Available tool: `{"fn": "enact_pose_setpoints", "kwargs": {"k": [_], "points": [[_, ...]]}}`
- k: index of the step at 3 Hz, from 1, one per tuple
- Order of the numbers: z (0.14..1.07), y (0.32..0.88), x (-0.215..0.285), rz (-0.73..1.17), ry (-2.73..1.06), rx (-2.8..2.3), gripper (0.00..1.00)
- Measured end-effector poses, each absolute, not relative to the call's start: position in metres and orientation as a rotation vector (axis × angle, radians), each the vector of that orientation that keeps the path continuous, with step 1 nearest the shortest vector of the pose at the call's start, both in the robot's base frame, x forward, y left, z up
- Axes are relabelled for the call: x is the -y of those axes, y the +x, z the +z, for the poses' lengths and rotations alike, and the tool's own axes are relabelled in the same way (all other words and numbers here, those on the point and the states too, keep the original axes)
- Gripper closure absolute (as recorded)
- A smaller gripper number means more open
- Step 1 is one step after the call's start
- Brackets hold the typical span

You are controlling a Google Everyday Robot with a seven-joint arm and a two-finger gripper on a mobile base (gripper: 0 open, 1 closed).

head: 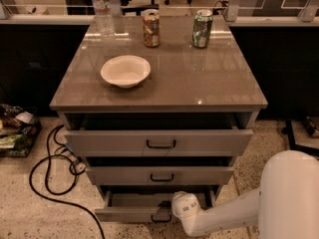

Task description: Open bottom drawer

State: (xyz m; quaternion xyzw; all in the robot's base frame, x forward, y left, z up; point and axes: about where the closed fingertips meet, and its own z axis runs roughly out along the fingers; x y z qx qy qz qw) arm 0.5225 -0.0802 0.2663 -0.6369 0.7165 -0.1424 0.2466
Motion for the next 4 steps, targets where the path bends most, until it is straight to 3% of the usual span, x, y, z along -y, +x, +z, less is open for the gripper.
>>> {"fn": "enact_pose_setpoints", "kwargs": {"k": [4], "points": [[0.207, 0.545, 0.093, -0.383, -1.887, -1.985, 1.00]]}}
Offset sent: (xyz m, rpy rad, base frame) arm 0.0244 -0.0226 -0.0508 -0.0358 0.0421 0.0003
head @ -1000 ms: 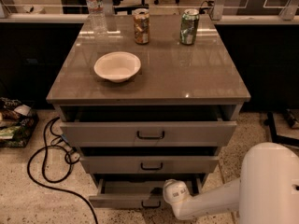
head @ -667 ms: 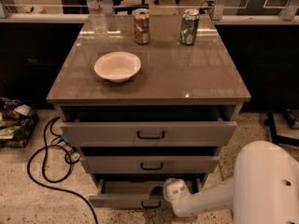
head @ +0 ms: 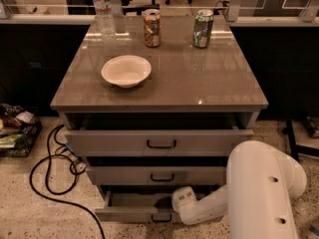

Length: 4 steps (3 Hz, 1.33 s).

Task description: Open bottom drawer

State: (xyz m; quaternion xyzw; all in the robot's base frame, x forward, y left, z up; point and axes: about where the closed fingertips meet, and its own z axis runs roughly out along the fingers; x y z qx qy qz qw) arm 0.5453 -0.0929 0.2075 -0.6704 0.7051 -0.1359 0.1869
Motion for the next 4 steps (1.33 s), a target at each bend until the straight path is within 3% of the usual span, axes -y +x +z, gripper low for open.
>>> {"fn": "enact_pose_setpoints", "kwargs": {"k": [4], "points": [[0.180, 0.515, 0.116, -0.305, -1.988, -2.092, 1.00]]}}
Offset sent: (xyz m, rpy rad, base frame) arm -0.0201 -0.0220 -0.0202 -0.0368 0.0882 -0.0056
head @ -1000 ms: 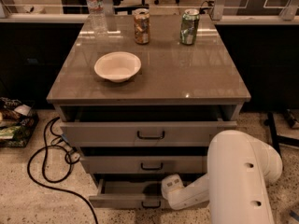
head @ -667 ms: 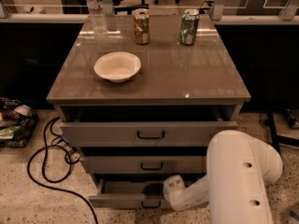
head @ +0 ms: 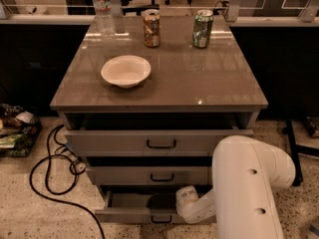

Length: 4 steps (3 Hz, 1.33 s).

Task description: Open bottom drawer

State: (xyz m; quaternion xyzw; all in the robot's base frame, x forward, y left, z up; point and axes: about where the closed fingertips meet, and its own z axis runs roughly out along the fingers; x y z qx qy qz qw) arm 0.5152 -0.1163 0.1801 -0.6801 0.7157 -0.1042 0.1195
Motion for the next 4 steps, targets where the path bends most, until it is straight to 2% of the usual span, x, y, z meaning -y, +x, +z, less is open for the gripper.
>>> {"fn": "enact_pose_setpoints", "kwargs": {"k": [4], "points": [[0.180, 0.491, 0.116, -0.205, -2.023, -2.133, 1.00]]}}
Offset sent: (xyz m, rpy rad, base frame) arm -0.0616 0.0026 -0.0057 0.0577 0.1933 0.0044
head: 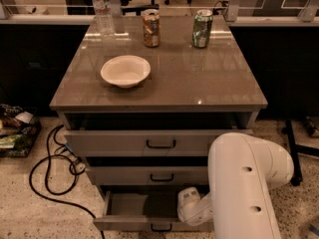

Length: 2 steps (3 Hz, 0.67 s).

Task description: Open bottom drawer

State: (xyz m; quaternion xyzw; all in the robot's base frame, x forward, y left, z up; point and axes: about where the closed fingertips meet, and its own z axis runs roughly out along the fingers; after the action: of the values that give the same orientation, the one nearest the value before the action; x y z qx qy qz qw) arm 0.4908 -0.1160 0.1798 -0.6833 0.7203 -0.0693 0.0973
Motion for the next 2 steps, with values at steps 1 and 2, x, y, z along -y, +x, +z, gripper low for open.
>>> {"fn": "enact_pose_setpoints", "kwargs": {"k": [1, 2], "points": [[0.1882, 0.4566, 0.1147, -0.170, -2.021, -2.156, 1.00], [0.1898, 0.4520, 0.1144, -0.165, -2.020, -2.160, 1.00]]}}
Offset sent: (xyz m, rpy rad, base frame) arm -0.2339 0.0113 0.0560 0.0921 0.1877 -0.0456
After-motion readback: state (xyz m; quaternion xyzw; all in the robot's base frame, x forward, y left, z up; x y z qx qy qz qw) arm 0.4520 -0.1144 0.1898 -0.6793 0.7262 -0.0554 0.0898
